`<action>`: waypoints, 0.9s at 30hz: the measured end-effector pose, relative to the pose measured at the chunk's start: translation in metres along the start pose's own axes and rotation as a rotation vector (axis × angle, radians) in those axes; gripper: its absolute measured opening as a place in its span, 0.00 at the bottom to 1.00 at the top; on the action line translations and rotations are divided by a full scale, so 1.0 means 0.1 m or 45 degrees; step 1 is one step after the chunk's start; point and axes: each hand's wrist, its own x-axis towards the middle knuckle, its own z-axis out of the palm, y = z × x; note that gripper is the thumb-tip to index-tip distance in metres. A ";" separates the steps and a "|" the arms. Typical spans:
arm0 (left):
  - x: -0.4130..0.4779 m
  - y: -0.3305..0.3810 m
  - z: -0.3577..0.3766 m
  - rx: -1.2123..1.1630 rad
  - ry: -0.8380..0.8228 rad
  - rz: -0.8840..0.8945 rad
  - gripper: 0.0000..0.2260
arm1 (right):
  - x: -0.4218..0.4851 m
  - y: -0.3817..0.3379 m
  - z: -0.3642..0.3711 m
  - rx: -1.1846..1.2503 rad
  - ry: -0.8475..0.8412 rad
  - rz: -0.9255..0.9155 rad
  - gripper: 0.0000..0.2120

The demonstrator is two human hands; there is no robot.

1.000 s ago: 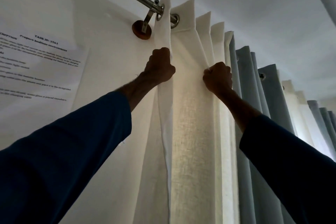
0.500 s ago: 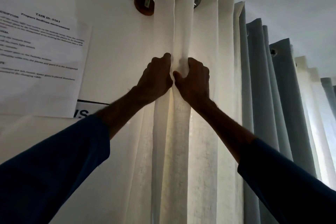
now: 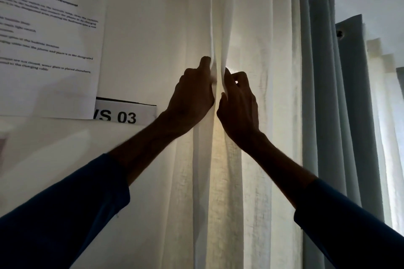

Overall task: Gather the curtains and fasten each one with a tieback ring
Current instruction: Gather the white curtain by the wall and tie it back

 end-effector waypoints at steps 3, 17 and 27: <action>-0.10 0.10 -0.02 -0.137 0.069 0.049 0.31 | -0.07 -0.04 -0.03 0.021 -0.058 -0.025 0.36; -0.32 -0.03 0.14 -0.158 0.126 -0.002 0.14 | -0.26 -0.06 -0.13 0.112 -0.126 -0.066 0.33; -0.34 -0.20 0.15 -0.245 -0.218 -0.078 0.12 | -0.52 -0.04 -0.14 0.148 -0.178 -0.057 0.30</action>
